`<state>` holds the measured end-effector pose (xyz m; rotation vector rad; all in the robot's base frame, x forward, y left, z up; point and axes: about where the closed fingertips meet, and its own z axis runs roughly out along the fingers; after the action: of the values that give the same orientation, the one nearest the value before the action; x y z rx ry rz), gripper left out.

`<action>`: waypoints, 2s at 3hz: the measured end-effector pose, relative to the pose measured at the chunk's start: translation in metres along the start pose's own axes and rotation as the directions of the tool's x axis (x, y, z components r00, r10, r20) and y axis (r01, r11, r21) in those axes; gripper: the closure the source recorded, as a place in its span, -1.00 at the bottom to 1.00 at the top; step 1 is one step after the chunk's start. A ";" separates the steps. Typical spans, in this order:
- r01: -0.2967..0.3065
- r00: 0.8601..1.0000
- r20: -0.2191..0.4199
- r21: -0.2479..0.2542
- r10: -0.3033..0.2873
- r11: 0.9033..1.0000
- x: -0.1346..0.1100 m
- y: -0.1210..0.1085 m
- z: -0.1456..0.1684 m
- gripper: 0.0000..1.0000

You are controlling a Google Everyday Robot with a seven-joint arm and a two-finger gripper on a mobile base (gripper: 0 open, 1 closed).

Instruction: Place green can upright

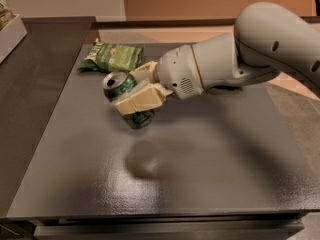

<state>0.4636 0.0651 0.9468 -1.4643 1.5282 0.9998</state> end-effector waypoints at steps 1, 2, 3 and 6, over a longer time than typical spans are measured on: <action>-0.026 0.997 0.067 0.007 0.025 1.000 0.010 -0.005 -0.003 1.00; -0.036 0.991 0.132 -0.006 0.036 0.999 0.015 -0.007 -0.004 1.00; -0.044 0.980 0.193 -0.025 0.047 0.999 0.019 -0.010 -0.004 1.00; -0.006 0.958 0.284 -0.067 0.025 0.998 0.034 -0.016 -0.005 1.00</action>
Offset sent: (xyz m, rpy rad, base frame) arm 0.0121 -0.0176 -0.0195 0.2257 0.0502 -0.0136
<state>0.4781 0.0474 0.9167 -1.2887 1.3102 1.2235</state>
